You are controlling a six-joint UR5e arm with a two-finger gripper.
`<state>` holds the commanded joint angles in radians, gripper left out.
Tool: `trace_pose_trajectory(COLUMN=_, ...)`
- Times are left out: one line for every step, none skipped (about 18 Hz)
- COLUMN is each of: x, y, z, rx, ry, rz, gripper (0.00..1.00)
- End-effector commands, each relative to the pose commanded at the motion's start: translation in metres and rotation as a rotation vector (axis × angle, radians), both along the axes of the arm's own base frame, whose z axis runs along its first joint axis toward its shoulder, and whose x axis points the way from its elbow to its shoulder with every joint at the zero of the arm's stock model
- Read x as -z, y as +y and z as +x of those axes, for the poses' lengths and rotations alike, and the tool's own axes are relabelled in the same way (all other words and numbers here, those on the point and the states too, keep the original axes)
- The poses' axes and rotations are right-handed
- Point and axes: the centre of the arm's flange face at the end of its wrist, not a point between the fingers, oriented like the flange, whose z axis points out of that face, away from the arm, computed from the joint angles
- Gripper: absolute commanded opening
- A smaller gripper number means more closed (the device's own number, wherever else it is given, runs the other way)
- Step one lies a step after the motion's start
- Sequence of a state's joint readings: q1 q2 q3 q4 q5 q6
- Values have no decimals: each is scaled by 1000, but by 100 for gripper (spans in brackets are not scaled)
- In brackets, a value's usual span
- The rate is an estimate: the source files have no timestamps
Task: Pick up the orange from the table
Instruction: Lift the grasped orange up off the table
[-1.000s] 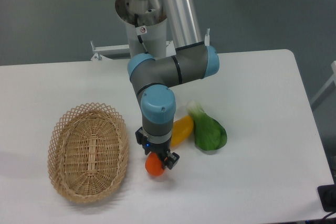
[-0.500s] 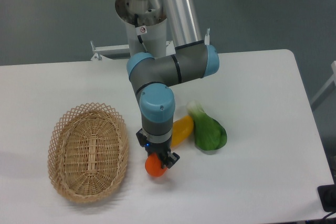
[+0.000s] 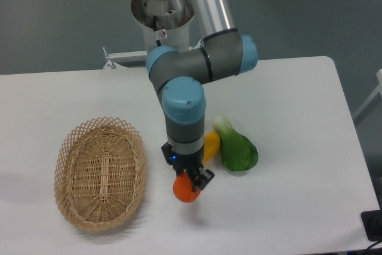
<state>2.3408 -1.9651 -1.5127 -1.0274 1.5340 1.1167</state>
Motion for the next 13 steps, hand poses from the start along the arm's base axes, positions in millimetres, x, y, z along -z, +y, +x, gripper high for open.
trace_pose_trajectory(x=-14, y=-1, z=0, rx=5, ry=5, rz=6, gripper=44)
trace_pose_trajectory(x=-30, y=-4, z=0, rx=18, ry=18, rz=16, gripper=44)
trace_pose_trajectory(x=-45, y=-8, z=-2, rx=26, ry=26, rz=23, gripper=44)
trace_pose_trajectory(x=-59, y=-12, z=-3, rx=33, ry=28, rz=25, gripper=44)
trace_pose_trajectory(x=-78, y=-20, z=-4, rx=49, ry=16, rz=18, gripper=44)
trace_pose_trajectory(x=-88, y=-27, z=-3, rx=67, ry=0, rz=17, gripper=45)
trace_pose_trajectory(x=-100, y=-29, z=-2, rx=81, ry=-10, rz=32, gripper=45)
trace_pose_trajectory(x=-111, y=-30, z=0, rx=83, ry=-19, rz=46, gripper=45)
trace_pose_trajectory(x=-119, y=-31, z=1, rx=83, ry=-24, rz=52, gripper=45)
trace_pose_trajectory(x=-125, y=-36, z=1, rx=77, ry=-34, rz=45, gripper=45)
trace_pose_trajectory(x=-126, y=-39, z=-4, rx=68, ry=-36, rz=43, gripper=45)
trace_pose_trajectory(x=-128, y=-41, z=-4, rx=65, ry=-36, rz=48, gripper=44)
trace_pose_trajectory(x=-129, y=-42, z=-4, rx=65, ry=-33, rz=50, gripper=45)
